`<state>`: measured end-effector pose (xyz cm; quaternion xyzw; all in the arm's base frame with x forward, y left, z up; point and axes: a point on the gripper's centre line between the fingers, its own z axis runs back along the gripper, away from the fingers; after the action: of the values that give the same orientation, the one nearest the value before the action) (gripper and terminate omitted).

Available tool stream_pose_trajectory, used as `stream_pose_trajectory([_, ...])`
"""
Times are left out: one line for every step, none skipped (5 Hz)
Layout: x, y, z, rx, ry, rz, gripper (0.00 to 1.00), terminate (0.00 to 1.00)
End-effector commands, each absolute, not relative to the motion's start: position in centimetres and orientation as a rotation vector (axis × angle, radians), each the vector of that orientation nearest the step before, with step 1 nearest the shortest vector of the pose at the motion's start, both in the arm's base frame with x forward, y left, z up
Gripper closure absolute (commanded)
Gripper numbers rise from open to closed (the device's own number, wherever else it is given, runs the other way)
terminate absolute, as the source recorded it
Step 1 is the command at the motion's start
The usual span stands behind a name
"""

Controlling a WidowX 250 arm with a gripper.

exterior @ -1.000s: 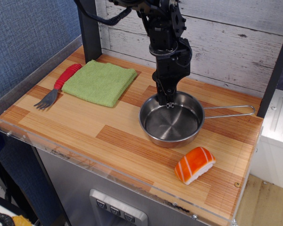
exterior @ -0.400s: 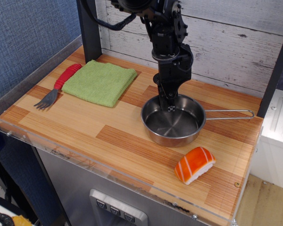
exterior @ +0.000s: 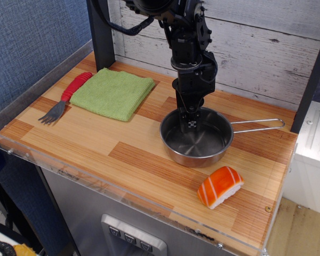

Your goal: Put the bowl northwest of the food.

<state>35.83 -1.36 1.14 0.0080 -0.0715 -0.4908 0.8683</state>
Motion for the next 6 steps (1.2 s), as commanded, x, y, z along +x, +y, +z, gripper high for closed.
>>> stream_pose_trajectory([35.3,-1.0,5.1,0.061,-0.275,-1.076,0.0,0.0])
stream_pose_trajectory([35.5,-0.7,7.8,0.094,-0.362,-1.085,0.0,0.0])
stream_pose_trajectory([35.7,-0.8,10.1,0.09,-0.424,-1.087,0.0,0.0])
stream_pose_trajectory([35.5,-0.1,12.8,0.102,-0.456,-1.069,0.0,0.0])
stream_pose_trajectory([34.7,1.4,14.6,0.114,-0.469,-1.036,0.0,0.0])
stream_pose_trajectory([33.8,2.5,16.5,0.149,-0.506,-1.045,0.0,0.0])
